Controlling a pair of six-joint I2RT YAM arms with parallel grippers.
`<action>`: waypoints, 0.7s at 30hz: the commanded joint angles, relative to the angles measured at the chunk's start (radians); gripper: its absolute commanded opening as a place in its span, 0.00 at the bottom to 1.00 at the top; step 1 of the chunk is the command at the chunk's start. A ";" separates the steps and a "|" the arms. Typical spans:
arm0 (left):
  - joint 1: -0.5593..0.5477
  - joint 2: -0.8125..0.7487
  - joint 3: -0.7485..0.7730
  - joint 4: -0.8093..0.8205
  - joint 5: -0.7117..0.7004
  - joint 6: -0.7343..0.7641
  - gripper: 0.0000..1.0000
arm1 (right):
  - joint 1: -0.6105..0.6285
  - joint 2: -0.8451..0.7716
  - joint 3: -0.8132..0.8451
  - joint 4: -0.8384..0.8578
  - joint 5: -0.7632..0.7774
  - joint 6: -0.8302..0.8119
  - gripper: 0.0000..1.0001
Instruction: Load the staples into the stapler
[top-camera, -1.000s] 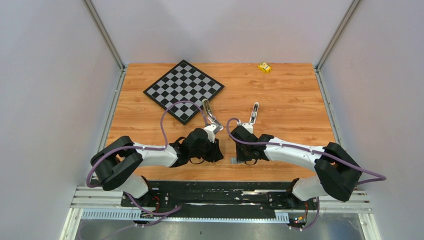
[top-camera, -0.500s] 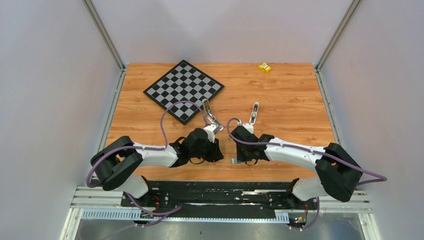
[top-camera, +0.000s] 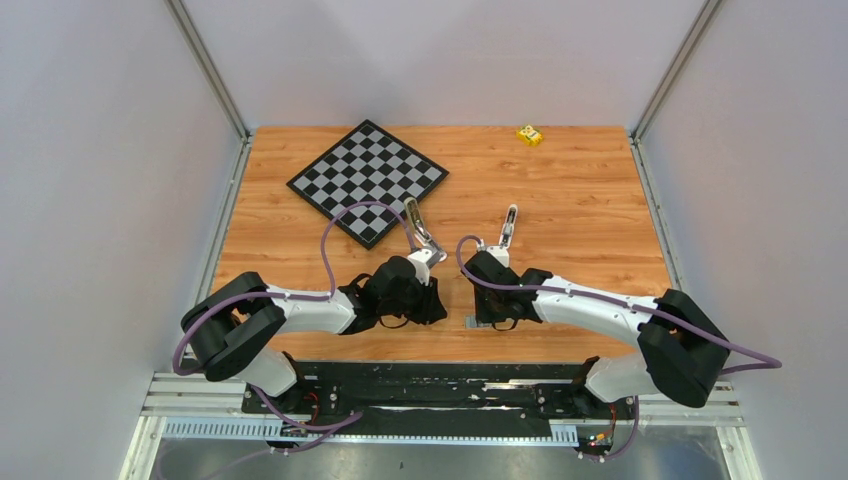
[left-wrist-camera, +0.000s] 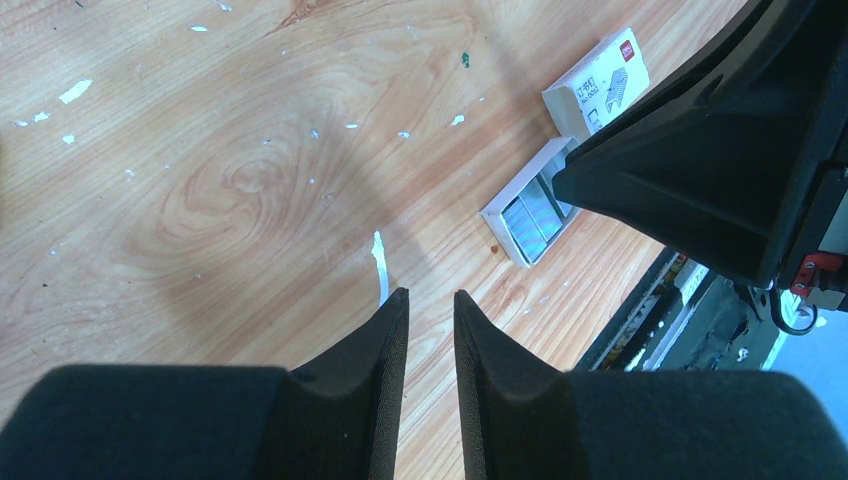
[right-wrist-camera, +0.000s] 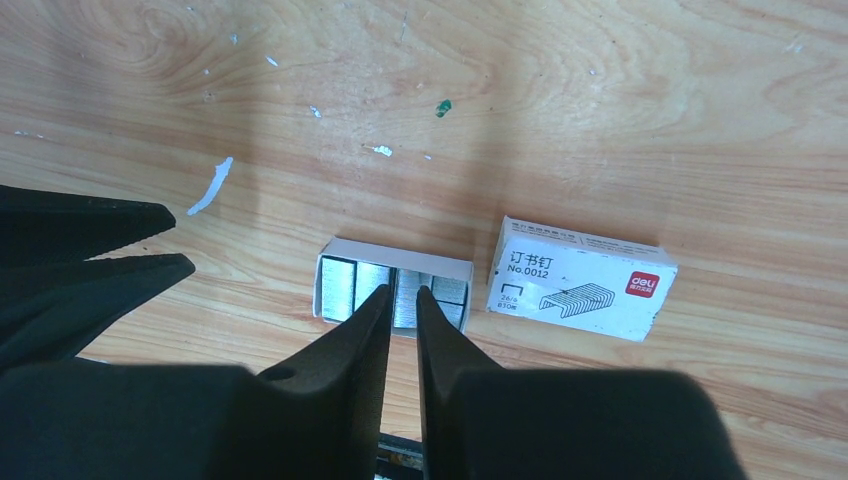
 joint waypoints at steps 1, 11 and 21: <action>0.004 -0.008 -0.001 0.016 -0.011 0.003 0.26 | 0.013 -0.002 -0.013 -0.039 0.017 -0.007 0.20; 0.005 -0.011 -0.002 0.015 -0.011 0.002 0.26 | 0.015 0.021 -0.028 -0.029 0.016 -0.002 0.24; 0.005 -0.015 -0.004 0.016 -0.011 0.002 0.26 | 0.015 0.037 -0.035 -0.021 0.011 0.005 0.25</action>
